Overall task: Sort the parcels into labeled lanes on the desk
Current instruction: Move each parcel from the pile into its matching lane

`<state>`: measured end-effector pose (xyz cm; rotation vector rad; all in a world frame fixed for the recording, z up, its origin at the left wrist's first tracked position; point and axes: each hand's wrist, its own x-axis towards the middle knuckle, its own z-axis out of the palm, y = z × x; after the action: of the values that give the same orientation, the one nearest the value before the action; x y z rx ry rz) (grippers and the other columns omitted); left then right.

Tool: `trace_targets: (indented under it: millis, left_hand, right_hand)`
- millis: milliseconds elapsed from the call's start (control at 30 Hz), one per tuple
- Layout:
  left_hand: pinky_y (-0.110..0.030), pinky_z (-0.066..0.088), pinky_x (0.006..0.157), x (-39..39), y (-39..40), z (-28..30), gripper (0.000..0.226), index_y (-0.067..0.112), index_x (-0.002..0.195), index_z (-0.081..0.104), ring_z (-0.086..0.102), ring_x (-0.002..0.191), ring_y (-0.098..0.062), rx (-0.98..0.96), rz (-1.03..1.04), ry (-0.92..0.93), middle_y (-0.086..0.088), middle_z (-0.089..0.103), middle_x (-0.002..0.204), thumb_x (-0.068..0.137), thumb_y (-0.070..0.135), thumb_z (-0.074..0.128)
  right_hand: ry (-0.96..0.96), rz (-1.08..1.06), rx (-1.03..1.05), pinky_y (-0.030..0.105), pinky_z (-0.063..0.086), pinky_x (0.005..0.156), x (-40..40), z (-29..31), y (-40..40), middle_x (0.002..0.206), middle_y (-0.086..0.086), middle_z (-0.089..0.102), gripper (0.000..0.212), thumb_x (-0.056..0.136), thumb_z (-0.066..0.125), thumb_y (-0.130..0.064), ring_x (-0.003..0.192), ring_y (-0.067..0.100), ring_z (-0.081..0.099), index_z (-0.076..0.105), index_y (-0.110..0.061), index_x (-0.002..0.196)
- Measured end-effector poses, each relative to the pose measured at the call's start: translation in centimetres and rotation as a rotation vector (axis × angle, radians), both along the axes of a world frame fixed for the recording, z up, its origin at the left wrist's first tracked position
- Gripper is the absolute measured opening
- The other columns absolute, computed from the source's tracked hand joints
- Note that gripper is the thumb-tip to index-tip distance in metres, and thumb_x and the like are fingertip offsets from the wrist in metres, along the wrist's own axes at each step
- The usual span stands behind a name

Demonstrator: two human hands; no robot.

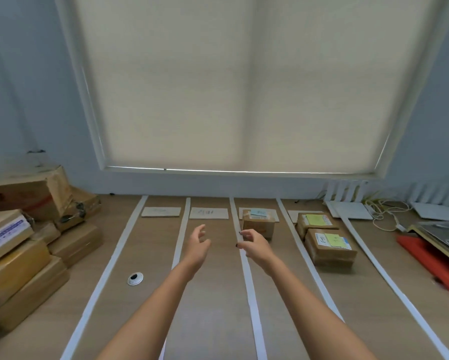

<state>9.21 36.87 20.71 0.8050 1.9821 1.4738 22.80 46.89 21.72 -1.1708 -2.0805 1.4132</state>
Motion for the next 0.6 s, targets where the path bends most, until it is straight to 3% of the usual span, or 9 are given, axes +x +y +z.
trace_targets:
  millis: [267,467,600]
  left_hand:
    - [-0.031,0.037,0.098,-10.8,-8.9,-1.1,0.051,0.017,0.142,0.034,0.042,0.129,-0.024,0.003,-0.052,0.051,-0.008,0.043,0.142,0.093,0.007,0.043]
    - [-0.025,0.034,0.085,-20.7,-18.0,-0.5,0.051,0.019,0.142,0.035,0.046,0.118,-0.017,-0.014,-0.141,0.158,-0.005,0.043,0.140,0.093,0.008,0.043]
    - [-0.025,0.037,0.085,-26.0,-23.3,0.2,0.052,0.017,0.142,0.036,0.045,0.124,-0.023,-0.067,-0.152,0.204,-0.008,0.044,0.140,0.092,0.006,0.044]
  right_hand:
    - [-0.031,-0.035,0.104,0.044,0.044,0.101,-9.1,-0.9,-9.9,0.138,0.009,0.041,0.045,0.083,0.059,-0.021,0.124,0.022,0.043,0.050,-0.019,0.126]
    - [0.000,-0.076,0.124,0.046,0.043,0.102,-19.1,-0.3,-18.7,0.137,0.010,0.041,0.045,0.082,0.060,-0.019,0.121,0.024,0.045,0.051,-0.016,0.126]
    - [0.117,-0.117,0.010,0.040,0.050,0.089,-24.8,1.3,-23.9,0.134,0.013,0.045,0.042,0.084,0.059,-0.012,0.113,0.025,0.052,0.052,-0.011,0.125]
